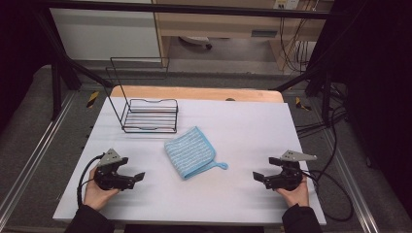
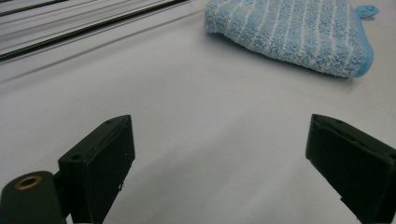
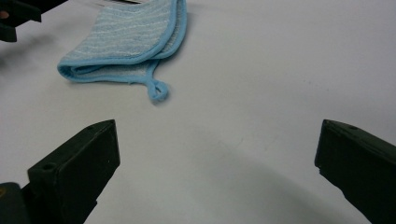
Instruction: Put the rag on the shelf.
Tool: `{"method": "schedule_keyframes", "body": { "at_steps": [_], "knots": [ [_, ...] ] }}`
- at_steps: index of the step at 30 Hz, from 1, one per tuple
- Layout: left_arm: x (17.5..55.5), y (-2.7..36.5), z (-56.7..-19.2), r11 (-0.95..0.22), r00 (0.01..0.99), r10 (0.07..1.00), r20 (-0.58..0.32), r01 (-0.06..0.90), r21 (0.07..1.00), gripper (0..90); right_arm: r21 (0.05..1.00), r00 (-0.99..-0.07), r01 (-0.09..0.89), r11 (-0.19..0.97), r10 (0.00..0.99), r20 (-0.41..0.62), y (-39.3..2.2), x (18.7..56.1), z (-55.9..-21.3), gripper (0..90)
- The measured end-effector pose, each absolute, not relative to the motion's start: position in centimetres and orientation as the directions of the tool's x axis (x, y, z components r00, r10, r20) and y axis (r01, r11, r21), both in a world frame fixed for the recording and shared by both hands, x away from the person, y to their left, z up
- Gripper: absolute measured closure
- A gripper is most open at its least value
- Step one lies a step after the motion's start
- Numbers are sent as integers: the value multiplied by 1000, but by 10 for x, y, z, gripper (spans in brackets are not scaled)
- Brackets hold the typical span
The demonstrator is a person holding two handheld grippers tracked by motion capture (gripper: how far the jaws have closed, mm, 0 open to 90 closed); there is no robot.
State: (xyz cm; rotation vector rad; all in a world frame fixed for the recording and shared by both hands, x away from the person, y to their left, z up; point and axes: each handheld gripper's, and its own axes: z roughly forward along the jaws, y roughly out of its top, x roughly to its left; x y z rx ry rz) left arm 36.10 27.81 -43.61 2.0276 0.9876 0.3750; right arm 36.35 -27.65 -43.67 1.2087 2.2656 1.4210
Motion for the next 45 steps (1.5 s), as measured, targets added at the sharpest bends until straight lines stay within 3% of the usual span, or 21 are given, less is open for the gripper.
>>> {"method": "schedule_keyframes", "body": {
  "at_steps": [23, 45],
  "knots": [
    [361, 254, -430, -349, 652, 752, -100, 522, 779, 88, 818, -637, 534, 214, 738, 223, -276, 364, -437, 6],
    [366, 190, -412, -425, 699, 711, -81, 518, 742, 139, 814, -636, 534, 226, 742, 212, -275, 364, -439, 6]
  ]
}}
